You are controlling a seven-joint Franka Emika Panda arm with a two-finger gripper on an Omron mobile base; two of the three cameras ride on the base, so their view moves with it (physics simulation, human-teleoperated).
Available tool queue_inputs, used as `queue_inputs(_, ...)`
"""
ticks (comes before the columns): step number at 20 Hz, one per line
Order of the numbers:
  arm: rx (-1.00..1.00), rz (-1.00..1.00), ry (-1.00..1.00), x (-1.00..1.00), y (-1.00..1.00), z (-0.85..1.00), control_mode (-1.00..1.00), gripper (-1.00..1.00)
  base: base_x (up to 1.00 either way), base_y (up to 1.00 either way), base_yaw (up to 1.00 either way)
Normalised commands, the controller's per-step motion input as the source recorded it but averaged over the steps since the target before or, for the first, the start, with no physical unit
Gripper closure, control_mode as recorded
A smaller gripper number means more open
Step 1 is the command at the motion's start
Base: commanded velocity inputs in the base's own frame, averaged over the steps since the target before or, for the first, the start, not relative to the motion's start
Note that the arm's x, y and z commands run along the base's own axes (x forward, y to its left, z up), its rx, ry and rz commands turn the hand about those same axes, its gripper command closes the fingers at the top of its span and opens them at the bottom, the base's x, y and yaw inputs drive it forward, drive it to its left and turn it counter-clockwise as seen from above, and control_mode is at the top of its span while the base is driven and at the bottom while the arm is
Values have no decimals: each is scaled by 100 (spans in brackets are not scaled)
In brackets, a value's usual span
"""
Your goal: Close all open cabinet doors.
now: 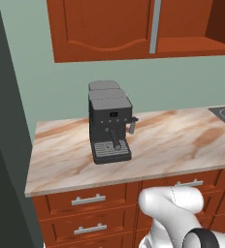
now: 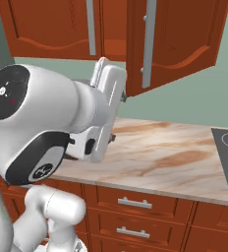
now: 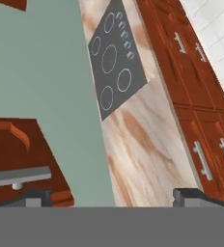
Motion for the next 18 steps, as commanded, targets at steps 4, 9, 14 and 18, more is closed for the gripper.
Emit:
queue_inputs(4, 7, 26, 0, 49, -11, 0, -100, -100, 0, 0, 0)
queue_inputs(9, 8, 19, -1, 50, -19, 0, -100, -100, 0, 0, 0)
queue_inputs(14, 0, 0, -1, 34, -25, 2, -100, -100, 0, 0, 0)
queue_inputs(18, 0, 1, 1, 53, -24, 0, -100, -100, 0, 0, 0)
